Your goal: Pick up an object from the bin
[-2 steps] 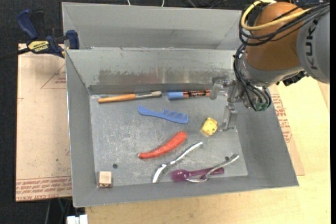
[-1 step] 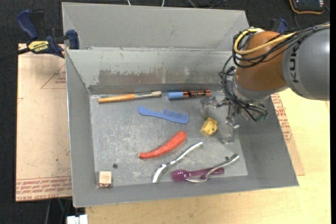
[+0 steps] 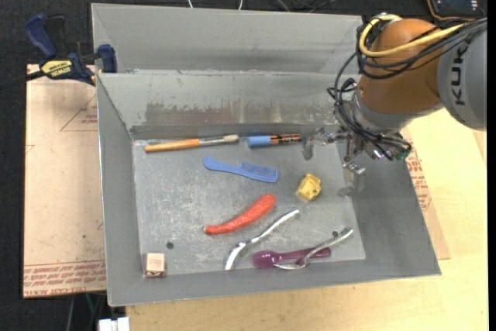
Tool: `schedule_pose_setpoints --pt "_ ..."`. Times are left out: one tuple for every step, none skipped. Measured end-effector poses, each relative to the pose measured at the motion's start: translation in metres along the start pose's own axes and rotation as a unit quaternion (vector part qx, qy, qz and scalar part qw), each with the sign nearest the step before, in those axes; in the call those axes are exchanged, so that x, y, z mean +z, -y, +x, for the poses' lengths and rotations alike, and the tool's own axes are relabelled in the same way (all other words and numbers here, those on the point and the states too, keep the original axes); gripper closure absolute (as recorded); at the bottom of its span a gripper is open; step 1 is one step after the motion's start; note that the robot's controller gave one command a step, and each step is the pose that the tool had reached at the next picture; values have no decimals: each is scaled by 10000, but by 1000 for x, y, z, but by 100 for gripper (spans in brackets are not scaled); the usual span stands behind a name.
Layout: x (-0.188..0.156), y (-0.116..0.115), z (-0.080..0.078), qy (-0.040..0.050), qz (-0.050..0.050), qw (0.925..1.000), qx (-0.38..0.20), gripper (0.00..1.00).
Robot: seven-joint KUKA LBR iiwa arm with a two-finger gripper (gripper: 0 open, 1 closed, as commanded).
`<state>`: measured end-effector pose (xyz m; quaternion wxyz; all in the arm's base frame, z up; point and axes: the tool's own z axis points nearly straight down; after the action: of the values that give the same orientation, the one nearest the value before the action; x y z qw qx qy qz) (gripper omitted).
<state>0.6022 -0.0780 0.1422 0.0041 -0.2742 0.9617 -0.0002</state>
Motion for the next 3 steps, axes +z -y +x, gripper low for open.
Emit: schedule_pose_setpoints --pt "43 -16 -10 -49 -52 9973 -734 0" --pt "73 3 -18 18 -1 9304 -3664 0" --pt "71 -2 -12 -7 -36 9755 -2201 100"
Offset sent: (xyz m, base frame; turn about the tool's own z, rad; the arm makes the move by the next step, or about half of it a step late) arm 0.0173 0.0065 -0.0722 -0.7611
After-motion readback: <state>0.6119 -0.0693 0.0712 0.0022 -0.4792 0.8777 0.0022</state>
